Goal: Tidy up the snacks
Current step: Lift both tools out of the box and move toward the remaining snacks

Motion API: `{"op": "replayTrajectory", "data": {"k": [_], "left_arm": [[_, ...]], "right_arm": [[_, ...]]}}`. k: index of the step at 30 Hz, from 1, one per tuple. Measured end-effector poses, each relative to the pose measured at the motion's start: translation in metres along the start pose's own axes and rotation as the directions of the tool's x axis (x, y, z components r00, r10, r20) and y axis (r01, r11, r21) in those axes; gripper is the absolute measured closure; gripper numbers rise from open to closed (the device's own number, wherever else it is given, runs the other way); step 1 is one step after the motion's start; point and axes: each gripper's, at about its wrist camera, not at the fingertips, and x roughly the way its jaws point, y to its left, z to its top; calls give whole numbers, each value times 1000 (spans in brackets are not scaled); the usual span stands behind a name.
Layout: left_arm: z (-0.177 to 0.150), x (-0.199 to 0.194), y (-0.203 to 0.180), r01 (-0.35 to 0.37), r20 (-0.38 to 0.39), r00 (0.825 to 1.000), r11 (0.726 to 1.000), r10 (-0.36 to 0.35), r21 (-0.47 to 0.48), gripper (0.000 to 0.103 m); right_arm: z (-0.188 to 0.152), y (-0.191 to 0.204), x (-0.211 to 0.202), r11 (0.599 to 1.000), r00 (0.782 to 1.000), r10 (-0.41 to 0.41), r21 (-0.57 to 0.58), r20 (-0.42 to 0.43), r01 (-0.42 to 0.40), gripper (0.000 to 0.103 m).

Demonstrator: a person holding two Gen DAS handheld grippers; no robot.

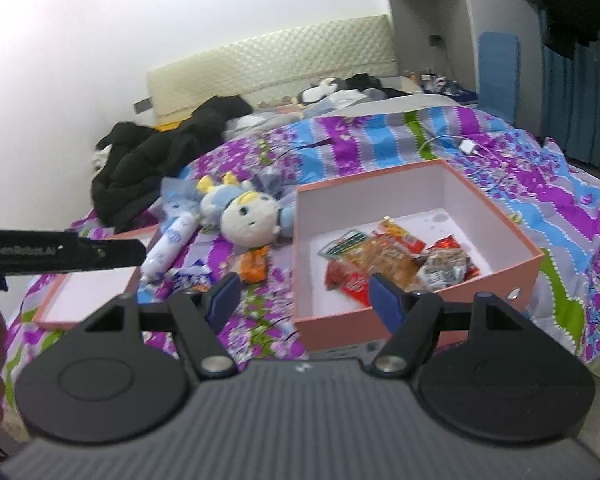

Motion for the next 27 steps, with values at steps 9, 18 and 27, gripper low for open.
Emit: {"op": "replayTrajectory", "data": {"k": [9,18,27], "left_arm": [[-31,-26,36,-56,-14,998,995,55,-85,52],[-41,-11,64,-91,-48,995,988,86,-126,52],[-30,36,87,-104,-75,993,984,94,-143,50]], "right_arm": [[-22,41,-2,995,996,82,-54,-39,-84,31],[-25,49,16,992,994,92,-77,-63,-97,31],[-16,52,55,989,989,110,-93,-96,-119,31]]}}
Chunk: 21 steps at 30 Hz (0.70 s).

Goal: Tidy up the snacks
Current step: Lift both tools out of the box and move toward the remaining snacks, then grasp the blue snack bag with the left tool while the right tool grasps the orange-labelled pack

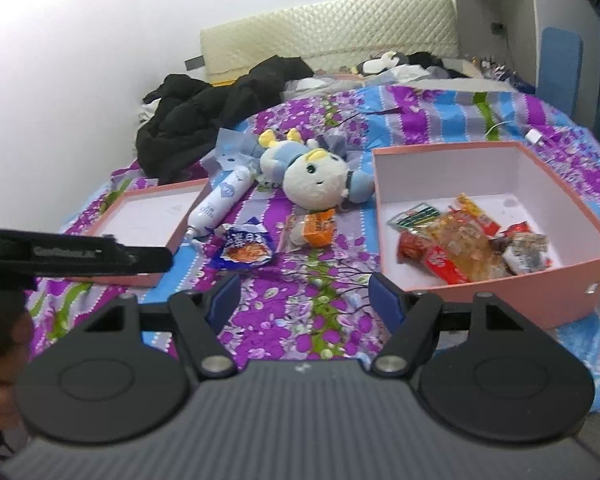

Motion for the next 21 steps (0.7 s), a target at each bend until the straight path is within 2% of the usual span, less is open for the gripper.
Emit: {"op": "replayTrajectory", "data": {"k": [4,6,14,21], "left_arm": [[8,27,14,-29,-3,1000,999,29,-14,35],[10,43,24,-51,-12,999,998,51,-23,33],[21,101,70,-94,-56,995,989,88,-113,29],[34,156,102,-118,-83,991,986,108,-121,29]], "right_arm": [[4,6,23,999,1000,-3,-52,-3,3,31],[7,8,36,997,1000,-8,-73,-1,8,31],[27,11,103,997,999,22,-77,-27,-24,31],[41,6,175,998,998,4,-64,-70,-9,31]]}}
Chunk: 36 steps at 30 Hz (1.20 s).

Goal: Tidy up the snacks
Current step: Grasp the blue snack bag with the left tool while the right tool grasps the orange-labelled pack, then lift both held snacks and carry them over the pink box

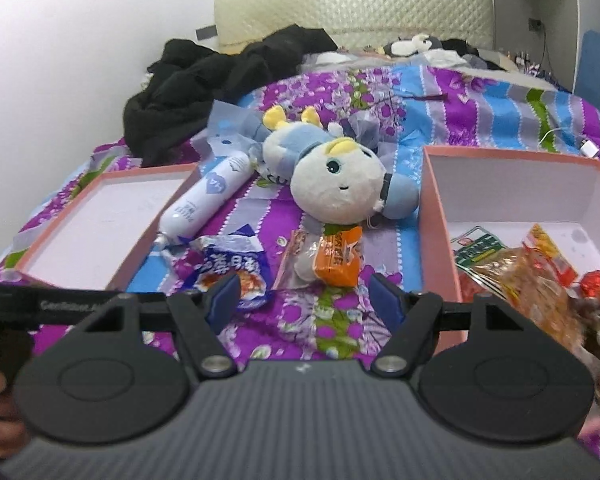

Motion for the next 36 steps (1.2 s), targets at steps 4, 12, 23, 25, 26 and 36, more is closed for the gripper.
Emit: {"op": "replayTrajectory", "data": {"k": [4,12,23,25,26,36], "left_arm": [[15,26,7,24,1,1000,1000,-24,3,29],[40,89,20,49,-18,999,997,-50,-56,30],[49,143,13,52,-19,998,997,-53,-55,41],[48,144,11,60,-17,998,997,-61,-51,45],[48,144,9,54,-13,998,998,-54,-42,45],[45,116,6,25,5,1000,1000,-25,-15,53]], "right_arm": [[4,-10,43,999,999,4,47,-49,-2,29],[7,-19,114,993,995,-3,114,-104,15,16],[3,-30,166,980,991,38,199,-128,-12,17],[2,-31,169,980,990,38,196,-139,-10,26],[1,-32,171,980,988,47,200,-145,-18,28],[5,-27,144,985,993,46,172,-113,-26,43]]}}
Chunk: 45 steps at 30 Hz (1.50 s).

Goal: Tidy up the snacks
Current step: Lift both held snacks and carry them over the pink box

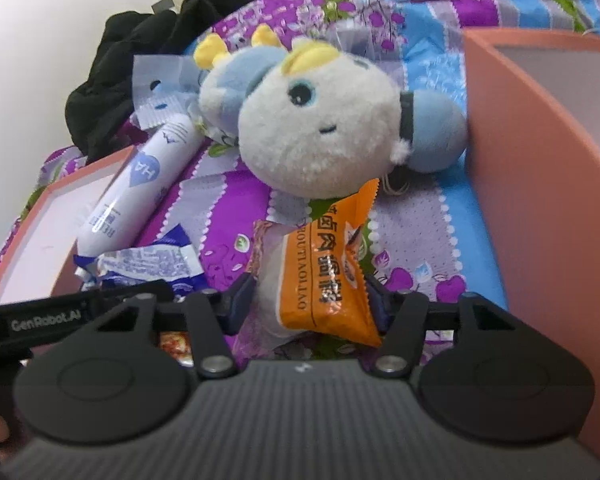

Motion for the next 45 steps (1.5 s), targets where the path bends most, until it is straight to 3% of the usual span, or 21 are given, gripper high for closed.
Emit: {"op": "replayTrajectory", "data": {"k": [12,25,38,45], "left_arm": [[-28,-84,-9,-16,-13,1000,999,17,43,54],[-70,-184,-42,-9,-13,1000,990,11,142,54],[-99,-262,-81,46,19,999,984,-50,171,54],[-117,-279,-99,87,8,996,981,-90,176,54]], "right_arm": [[-17,14,-87,998,998,-33,-53,58,36,43],[-59,25,-194,995,992,-59,-73,115,68,43],[-93,19,-275,994,983,-90,-49,162,99,43],[-106,18,-312,990,977,-123,-45,175,133,43]]}}
